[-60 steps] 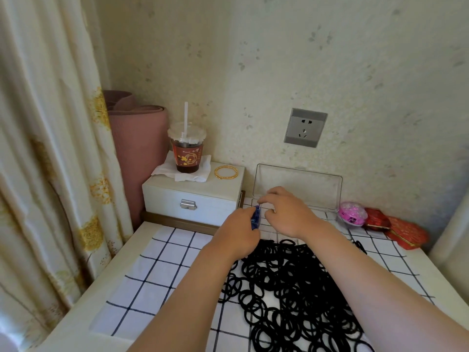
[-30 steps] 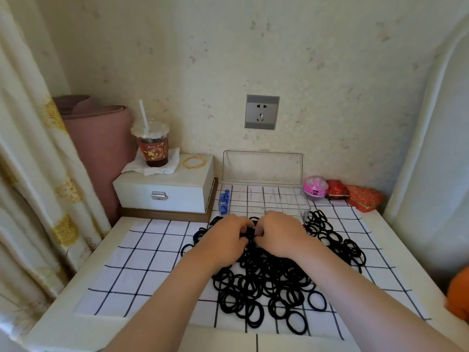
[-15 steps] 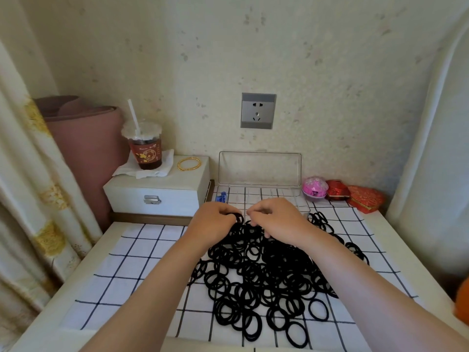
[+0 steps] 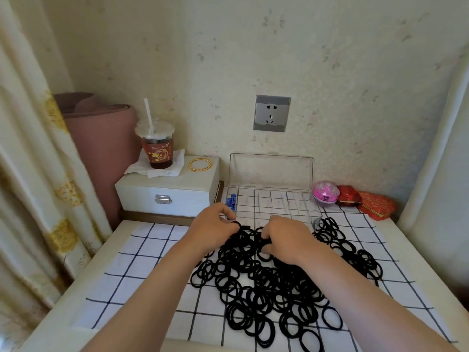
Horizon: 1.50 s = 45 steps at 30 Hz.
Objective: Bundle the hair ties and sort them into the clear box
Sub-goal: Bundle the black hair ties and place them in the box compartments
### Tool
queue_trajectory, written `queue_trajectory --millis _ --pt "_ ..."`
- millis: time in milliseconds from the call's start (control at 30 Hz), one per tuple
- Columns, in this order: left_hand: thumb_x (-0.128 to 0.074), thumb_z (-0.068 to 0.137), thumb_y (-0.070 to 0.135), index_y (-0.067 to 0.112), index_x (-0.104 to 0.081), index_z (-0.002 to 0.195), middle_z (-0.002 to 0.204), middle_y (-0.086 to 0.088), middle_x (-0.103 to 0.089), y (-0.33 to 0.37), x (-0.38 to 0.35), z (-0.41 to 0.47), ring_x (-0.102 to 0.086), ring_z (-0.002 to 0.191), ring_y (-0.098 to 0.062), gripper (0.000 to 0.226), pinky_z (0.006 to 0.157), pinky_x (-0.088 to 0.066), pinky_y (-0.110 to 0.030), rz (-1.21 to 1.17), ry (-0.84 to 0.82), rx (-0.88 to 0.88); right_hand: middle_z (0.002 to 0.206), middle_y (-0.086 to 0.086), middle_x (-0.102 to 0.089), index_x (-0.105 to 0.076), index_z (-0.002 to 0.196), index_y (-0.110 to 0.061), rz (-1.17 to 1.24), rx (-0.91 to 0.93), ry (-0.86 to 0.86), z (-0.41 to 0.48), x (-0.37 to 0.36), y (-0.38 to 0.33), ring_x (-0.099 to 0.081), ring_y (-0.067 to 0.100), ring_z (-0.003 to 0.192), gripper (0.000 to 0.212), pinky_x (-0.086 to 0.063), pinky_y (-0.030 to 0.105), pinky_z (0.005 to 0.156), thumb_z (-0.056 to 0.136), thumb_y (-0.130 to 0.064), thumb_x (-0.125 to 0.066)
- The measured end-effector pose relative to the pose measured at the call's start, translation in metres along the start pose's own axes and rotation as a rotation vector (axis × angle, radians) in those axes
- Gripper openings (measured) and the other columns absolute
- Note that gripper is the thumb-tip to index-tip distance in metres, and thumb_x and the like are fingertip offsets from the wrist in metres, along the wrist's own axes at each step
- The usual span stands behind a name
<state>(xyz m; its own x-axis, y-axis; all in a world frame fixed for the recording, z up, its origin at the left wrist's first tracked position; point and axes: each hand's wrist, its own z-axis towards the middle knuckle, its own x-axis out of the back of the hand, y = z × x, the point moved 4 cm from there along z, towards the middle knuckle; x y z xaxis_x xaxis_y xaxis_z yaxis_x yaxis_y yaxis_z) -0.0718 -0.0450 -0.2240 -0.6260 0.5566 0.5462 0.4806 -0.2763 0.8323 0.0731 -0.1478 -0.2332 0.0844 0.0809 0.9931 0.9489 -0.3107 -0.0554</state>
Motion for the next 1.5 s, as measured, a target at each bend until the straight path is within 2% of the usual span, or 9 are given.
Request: queue_trajectory --millis 267,400,500,733,967,1100,1200,1367,1500 --pt "-0.069 0.085 0.021 0.03 -0.072 0.092 0.088 0.003 -0.068 0.006 0.004 0.001 -0.066 0.079 -0.011 0.012 0.073 -0.054 -0.024 -0.114 0.084 -0.012 0.108 -0.013 -0.055 -0.066 0.077 -0.036 0.454 -0.032 0.193 -0.009 0.02 0.013 -0.056 0.011 0.103 0.009 -0.047 0.033 0.092 0.083 -0.04 -0.071" --pt "-0.068 0.086 0.022 0.036 -0.075 0.091 0.096 0.011 -0.071 0.008 0.0 0.002 -0.066 0.089 -0.006 0.016 0.088 -0.057 -0.031 -0.187 0.102 -0.006 0.101 -0.01 -0.055 -0.07 0.077 -0.032 0.505 -0.065 0.189 -0.01 0.022 0.013 -0.056 0.01 0.096 0.009 -0.045 0.028 0.084 0.084 -0.038 -0.071" --pt "-0.069 0.086 0.023 0.033 -0.077 0.097 0.107 0.01 -0.071 0.007 -0.006 0.003 -0.065 0.097 -0.007 0.017 0.092 -0.056 -0.033 -0.205 0.106 0.012 0.073 -0.014 -0.064 -0.071 0.078 -0.022 0.731 -0.067 0.136 -0.011 0.032 0.013 -0.057 0.003 0.067 0.016 -0.049 0.027 0.07 0.09 -0.03 -0.066" --pt "-0.075 0.085 0.022 0.019 -0.078 0.101 0.098 -0.001 -0.075 0.007 -0.021 0.005 -0.071 0.087 -0.014 0.017 0.076 -0.059 -0.023 -0.531 -0.013 0.154 0.053 -0.001 -0.062 -0.064 0.096 0.0 1.428 -0.074 -0.143 -0.02 0.035 0.002 -0.045 0.013 0.044 0.014 -0.041 0.025 0.048 0.098 -0.012 -0.057" --pt "-0.063 0.092 0.015 0.005 -0.074 0.105 0.104 -0.01 -0.074 0.018 -0.035 0.001 -0.069 0.092 -0.018 0.02 0.083 -0.056 -0.029 -0.799 -0.282 0.201 0.075 0.008 -0.071 -0.071 0.094 -0.001 1.298 -0.23 -0.05 -0.011 0.025 0.016 -0.049 0.016 0.048 0.021 -0.045 0.028 0.05 0.09 -0.022 -0.067" --pt "-0.062 0.094 0.031 0.005 -0.072 0.111 0.109 -0.012 -0.073 0.023 -0.037 -0.002 -0.07 0.102 -0.023 0.032 0.092 -0.055 -0.035 -0.833 -0.332 0.167 0.057 0.001 -0.067 -0.072 0.084 -0.01 0.981 -0.253 0.066 -0.013 0.031 0.016 -0.052 0.015 0.04 0.019 -0.048 0.023 0.049 0.088 -0.026 -0.063" --pt "-0.075 0.082 0.019 0.011 -0.074 0.109 0.107 -0.009 -0.074 0.024 -0.037 -0.004 -0.071 0.1 -0.019 0.028 0.091 -0.055 -0.031 -0.742 -0.317 0.114 0.051 -0.006 -0.066 -0.073 0.083 -0.017 0.886 -0.226 0.142 -0.013 0.034 0.014 -0.053 0.011 0.037 0.02 -0.049 0.021 0.048 0.085 -0.037 -0.07" --pt "-0.071 0.085 0.004 0.016 -0.077 0.097 0.094 -0.004 -0.077 0.021 -0.028 -0.005 -0.073 0.086 -0.013 0.018 0.083 -0.058 -0.029 -0.692 -0.198 0.123 0.059 0.005 -0.065 -0.077 0.094 -0.012 1.016 -0.125 0.038 -0.014 0.032 0.01 -0.057 0.014 0.045 0.022 -0.053 0.026 0.053 0.092 -0.033 -0.068" --pt "-0.068 0.088 0.004 0.018 -0.077 0.101 0.094 0.0 -0.078 0.018 -0.024 -0.003 -0.073 0.092 -0.016 0.021 0.087 -0.058 -0.033 -0.627 -0.14 0.099 0.097 0.009 -0.074 -0.069 0.112 -0.005 1.311 -0.152 -0.084 -0.015 0.033 0.014 -0.06 0.022 0.066 0.033 -0.054 0.035 0.055 0.1 -0.031 -0.053"
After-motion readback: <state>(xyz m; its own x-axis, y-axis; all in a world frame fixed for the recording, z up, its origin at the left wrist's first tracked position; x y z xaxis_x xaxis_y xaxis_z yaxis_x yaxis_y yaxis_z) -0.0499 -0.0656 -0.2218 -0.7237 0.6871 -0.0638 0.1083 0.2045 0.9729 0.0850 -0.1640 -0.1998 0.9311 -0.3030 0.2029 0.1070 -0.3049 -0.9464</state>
